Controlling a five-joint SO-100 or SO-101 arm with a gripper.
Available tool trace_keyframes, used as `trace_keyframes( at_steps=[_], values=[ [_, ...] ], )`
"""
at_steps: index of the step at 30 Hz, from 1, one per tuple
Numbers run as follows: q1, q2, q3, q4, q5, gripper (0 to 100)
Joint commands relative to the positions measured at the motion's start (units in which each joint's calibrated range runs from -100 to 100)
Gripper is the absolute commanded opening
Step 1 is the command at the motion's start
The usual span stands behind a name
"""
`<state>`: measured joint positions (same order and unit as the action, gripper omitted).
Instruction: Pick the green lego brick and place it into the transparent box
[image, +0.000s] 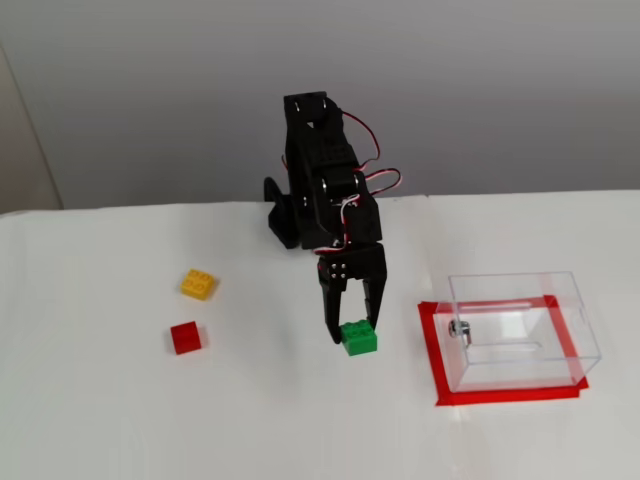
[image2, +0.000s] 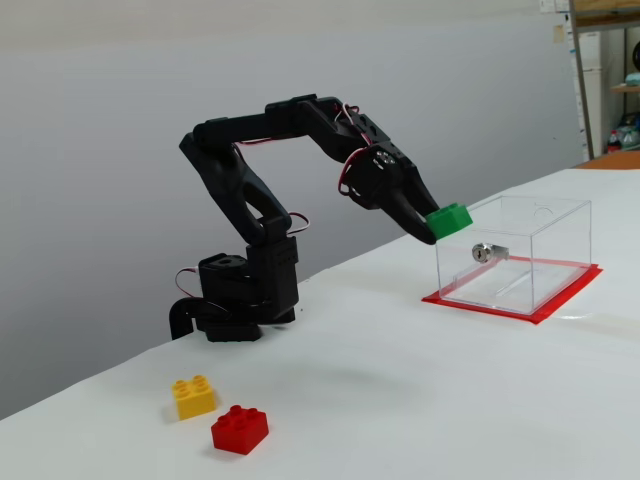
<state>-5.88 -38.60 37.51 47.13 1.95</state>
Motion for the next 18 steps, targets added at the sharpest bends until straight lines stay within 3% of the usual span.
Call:
trace_keyframes(
  at_steps=[1, 18],
  values=[
    [-4.4, -4.5, -2.7, 0.1, 0.2, 15],
    [-27.9, -4.0, -8.9, 0.1, -0.1, 15]
  ],
)
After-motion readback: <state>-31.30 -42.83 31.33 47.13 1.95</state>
